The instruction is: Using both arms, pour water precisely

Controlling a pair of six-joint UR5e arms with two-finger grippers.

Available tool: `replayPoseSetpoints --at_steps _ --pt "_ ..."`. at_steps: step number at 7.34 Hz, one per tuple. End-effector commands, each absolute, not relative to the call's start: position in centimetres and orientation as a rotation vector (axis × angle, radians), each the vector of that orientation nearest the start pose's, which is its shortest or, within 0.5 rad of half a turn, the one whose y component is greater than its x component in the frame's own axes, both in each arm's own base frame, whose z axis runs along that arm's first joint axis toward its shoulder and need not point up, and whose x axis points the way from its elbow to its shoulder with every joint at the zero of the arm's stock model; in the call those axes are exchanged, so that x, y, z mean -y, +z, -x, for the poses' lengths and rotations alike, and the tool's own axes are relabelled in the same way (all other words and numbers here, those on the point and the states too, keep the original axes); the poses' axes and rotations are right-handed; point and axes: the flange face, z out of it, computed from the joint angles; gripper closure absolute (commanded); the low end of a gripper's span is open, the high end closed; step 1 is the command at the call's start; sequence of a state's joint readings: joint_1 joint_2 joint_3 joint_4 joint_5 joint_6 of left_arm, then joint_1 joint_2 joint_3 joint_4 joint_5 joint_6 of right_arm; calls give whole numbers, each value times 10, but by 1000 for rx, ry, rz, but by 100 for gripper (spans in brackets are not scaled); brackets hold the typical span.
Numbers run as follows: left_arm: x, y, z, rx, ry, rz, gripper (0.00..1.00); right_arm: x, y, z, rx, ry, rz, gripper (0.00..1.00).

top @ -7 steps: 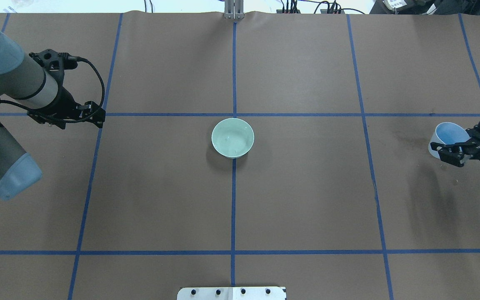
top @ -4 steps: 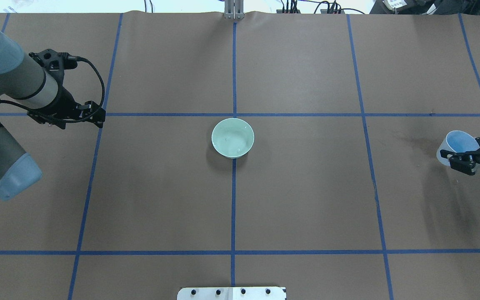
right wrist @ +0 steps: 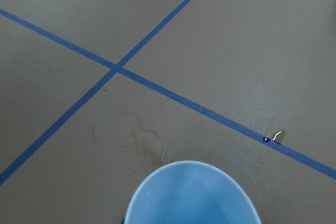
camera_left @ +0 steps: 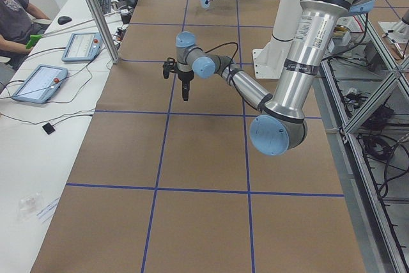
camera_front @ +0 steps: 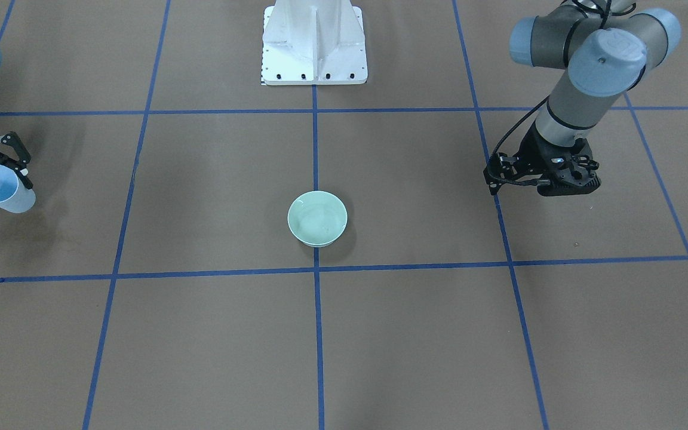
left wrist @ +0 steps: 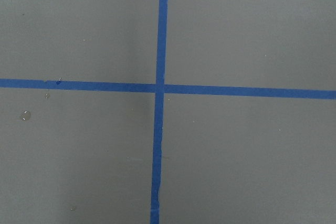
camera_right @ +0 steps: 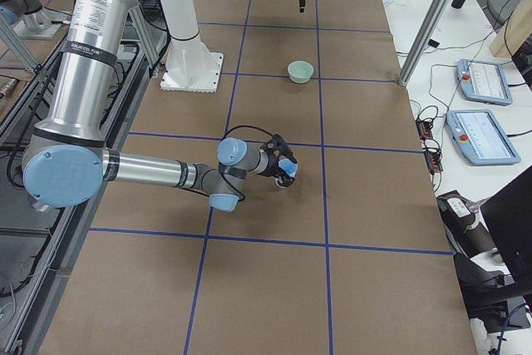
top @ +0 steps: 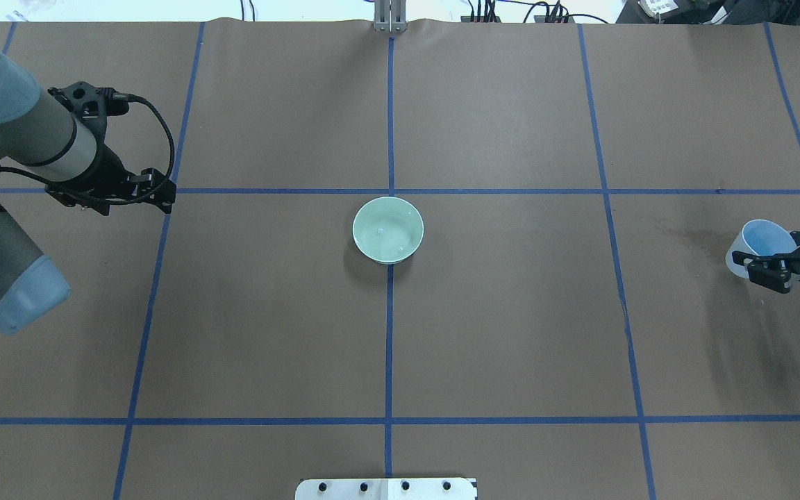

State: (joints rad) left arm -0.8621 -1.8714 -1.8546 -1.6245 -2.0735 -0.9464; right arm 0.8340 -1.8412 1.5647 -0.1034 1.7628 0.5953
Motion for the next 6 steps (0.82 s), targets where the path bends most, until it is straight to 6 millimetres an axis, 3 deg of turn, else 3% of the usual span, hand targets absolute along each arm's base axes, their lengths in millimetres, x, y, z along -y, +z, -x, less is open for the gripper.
replayPoseSetpoints --at_steps 1,3,6 --pt "500 363 -316 -788 -65 -65 0 365 632 180 870 -243 -818 22" --pt "499 362 -316 -789 -64 -66 0 367 636 183 868 -243 -811 21" --pt "499 361 -316 -790 -64 -67 0 368 640 186 864 -246 -806 6"
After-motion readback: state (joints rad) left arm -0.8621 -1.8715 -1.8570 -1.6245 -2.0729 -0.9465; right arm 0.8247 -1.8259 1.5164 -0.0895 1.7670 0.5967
